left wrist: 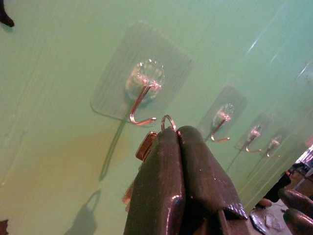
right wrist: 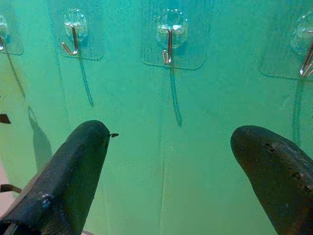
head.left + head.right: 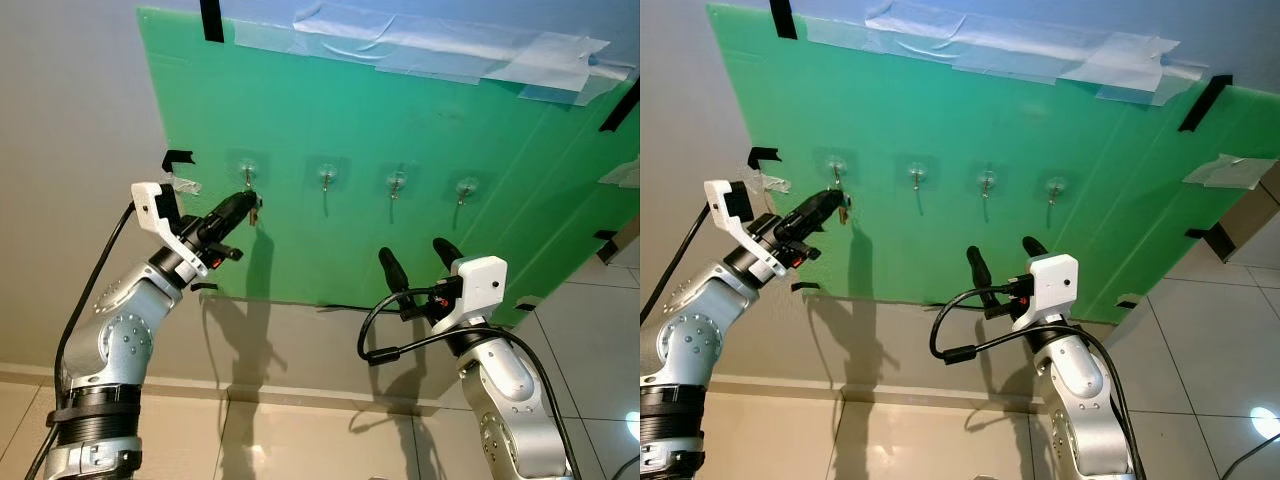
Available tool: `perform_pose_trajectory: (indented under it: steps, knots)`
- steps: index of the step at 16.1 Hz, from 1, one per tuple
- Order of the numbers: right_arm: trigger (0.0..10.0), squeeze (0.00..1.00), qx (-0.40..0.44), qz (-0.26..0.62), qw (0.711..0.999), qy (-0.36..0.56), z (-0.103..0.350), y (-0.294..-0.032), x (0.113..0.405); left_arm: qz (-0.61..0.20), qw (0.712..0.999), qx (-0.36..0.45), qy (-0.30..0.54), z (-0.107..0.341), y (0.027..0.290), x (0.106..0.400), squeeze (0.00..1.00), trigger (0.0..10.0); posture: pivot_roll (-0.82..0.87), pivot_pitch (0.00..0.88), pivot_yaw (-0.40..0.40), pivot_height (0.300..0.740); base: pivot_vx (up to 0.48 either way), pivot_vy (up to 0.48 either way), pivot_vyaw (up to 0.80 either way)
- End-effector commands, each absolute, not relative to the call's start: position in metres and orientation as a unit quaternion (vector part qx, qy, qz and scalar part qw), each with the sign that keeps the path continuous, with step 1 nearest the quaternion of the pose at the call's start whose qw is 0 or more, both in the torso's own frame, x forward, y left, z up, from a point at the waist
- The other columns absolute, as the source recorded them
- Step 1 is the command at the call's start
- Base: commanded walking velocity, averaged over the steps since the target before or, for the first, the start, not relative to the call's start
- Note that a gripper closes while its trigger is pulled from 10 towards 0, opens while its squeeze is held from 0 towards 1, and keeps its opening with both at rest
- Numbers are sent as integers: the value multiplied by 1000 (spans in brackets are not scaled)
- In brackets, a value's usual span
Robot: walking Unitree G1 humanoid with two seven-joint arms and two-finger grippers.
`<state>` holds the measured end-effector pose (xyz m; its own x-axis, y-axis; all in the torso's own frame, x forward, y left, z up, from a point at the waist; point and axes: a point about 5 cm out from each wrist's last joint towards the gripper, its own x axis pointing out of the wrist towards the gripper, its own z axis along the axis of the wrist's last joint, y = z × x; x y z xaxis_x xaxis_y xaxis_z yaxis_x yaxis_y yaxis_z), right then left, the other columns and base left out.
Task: Hang keys on a hook
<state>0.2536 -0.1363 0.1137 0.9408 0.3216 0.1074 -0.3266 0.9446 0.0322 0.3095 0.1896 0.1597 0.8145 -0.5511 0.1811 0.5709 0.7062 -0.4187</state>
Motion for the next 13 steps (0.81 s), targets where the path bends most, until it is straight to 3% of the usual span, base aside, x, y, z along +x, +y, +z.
perform_pose_trajectory:
  steps: [1,7,13]
  knots:
    - [10000,1000,16,164,985,-50,116,-138,253,-311,922,-231,-23,162,185,313,0,10000,-11,0,-68,740,0,0,0]
    - [10000,1000,10,163,985,-50,115,-138,252,-335,920,-202,-15,165,181,325,0,10000,-21,0,-54,740,0,0,0]
    - [10000,1000,8,162,986,-42,111,-139,249,-300,924,-236,-8,158,196,326,0,10000,-17,0,-52,740,0,0,0]
